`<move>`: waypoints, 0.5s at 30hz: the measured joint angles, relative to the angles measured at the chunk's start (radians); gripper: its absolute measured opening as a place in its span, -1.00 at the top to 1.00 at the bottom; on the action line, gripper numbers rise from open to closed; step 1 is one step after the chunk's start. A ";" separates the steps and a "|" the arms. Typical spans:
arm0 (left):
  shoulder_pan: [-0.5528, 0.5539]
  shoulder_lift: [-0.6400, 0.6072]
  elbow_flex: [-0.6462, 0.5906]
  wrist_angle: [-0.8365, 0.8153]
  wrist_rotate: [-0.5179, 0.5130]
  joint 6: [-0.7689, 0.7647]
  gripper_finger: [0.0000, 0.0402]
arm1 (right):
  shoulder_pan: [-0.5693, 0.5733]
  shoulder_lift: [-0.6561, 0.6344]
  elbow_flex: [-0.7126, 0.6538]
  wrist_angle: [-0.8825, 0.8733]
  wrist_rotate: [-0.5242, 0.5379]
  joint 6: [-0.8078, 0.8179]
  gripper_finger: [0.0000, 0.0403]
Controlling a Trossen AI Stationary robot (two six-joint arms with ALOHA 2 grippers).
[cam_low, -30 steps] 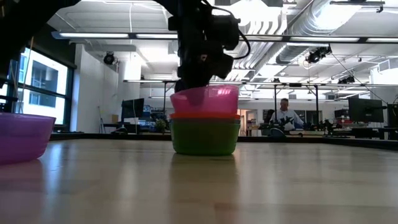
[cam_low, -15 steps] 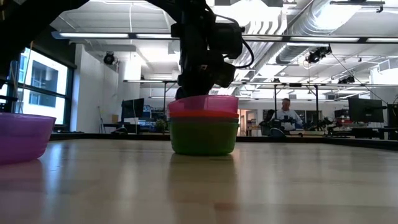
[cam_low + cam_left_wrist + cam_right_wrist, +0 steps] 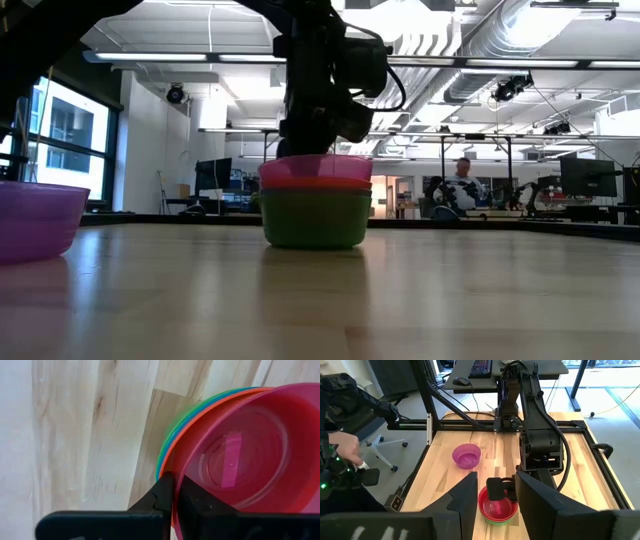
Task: Nest bowls inside each other
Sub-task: Stack the pink bowl on the orange bowl
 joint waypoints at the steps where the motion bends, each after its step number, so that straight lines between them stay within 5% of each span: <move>1: 0.000 0.000 0.000 0.000 0.004 0.006 0.93 | 0.000 0.000 0.000 0.000 -0.003 0.000 0.38; 15: -0.019 0.000 0.109 -0.016 -0.046 0.017 0.24 | 0.000 0.000 0.000 -0.012 -0.012 0.016 0.38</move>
